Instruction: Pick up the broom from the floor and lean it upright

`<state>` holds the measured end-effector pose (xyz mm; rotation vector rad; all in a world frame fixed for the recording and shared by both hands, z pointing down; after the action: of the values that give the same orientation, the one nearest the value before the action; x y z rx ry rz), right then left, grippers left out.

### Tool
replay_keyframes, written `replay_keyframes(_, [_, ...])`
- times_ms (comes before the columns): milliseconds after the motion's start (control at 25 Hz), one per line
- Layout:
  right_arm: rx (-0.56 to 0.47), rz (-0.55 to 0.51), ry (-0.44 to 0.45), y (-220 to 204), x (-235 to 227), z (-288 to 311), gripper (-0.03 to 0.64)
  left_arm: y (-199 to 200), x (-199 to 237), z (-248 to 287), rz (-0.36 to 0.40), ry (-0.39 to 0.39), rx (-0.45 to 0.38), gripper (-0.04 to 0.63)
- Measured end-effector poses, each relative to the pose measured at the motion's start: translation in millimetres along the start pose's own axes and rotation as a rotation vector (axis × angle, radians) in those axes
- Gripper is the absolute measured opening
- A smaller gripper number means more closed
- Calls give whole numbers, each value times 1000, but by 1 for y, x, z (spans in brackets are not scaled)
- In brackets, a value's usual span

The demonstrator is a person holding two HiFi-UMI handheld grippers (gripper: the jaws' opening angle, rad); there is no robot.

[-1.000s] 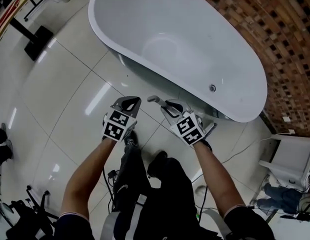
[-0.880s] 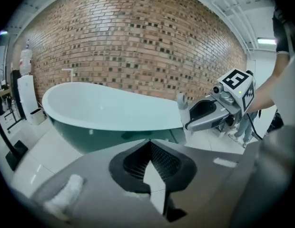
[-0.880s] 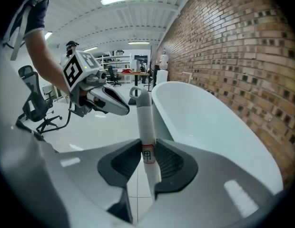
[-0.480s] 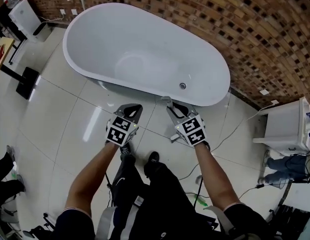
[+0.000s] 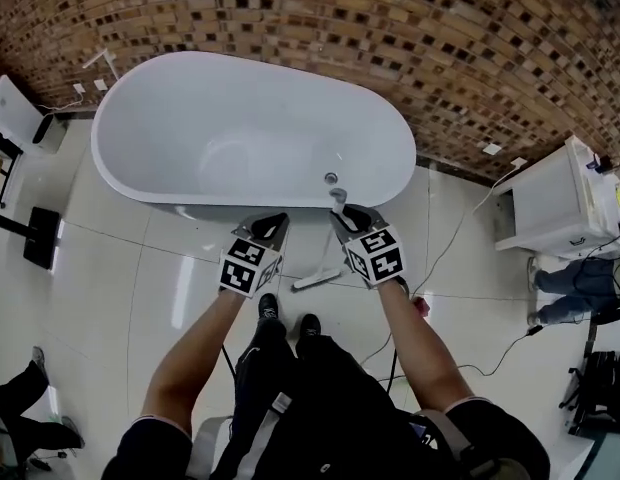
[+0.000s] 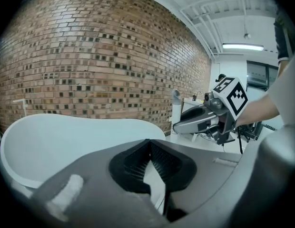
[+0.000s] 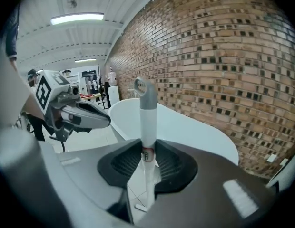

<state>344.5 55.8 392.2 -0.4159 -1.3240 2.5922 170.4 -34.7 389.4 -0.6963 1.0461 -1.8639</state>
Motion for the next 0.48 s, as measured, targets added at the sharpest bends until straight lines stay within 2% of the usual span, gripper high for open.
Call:
replay_keyframes(120, [-19, 51, -43, 8, -2, 17, 94, 1, 12, 8, 2, -36, 9, 0])
replay_keyframes(280, [-12, 64, -79, 25, -6, 45, 94, 2, 35, 21, -24, -67, 21, 0])
replay_keyframes(480, [-3, 100, -128, 41, -17, 80, 95, 6, 57, 32, -20, -103, 38, 0])
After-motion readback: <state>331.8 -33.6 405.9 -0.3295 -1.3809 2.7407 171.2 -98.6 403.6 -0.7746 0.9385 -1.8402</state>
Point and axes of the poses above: the fingertips, and each gripper's own axes: z forward along the fingers, x to its left, y out of its top, the point moved 8 cm from there along -z, backward along the fingers, and after that the axes turned 12 degrees about y, right-handed, at the moved point
